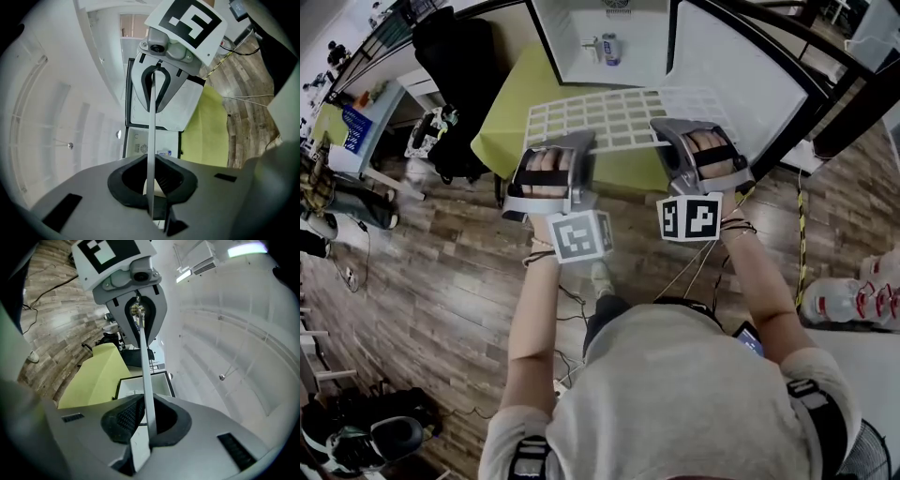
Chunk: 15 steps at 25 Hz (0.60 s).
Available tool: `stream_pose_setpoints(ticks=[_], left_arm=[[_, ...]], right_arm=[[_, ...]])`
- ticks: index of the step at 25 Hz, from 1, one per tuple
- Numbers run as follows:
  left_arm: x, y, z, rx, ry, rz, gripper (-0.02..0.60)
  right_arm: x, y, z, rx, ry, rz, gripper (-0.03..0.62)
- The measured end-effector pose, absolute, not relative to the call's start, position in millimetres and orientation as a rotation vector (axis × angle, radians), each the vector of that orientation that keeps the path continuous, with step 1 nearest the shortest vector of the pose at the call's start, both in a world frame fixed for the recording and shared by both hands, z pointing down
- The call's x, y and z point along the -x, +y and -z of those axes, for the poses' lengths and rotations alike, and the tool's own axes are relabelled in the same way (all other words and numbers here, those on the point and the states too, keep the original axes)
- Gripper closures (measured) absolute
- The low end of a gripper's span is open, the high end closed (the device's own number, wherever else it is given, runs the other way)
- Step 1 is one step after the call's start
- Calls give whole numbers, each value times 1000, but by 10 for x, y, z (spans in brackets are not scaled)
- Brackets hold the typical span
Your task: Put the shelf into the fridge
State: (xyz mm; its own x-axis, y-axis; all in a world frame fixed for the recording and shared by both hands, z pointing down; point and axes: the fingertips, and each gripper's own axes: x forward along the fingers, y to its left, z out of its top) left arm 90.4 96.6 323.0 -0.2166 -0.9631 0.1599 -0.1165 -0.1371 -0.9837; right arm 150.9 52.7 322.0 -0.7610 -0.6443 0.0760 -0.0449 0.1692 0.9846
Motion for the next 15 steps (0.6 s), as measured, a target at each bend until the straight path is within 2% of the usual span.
stream_pose_setpoints(ticks=[15], left_arm=[[316, 193, -3064, 1332, 1197, 1307, 538]], right_arm=[[-361, -134, -3052, -840, -1865, 1527, 545]])
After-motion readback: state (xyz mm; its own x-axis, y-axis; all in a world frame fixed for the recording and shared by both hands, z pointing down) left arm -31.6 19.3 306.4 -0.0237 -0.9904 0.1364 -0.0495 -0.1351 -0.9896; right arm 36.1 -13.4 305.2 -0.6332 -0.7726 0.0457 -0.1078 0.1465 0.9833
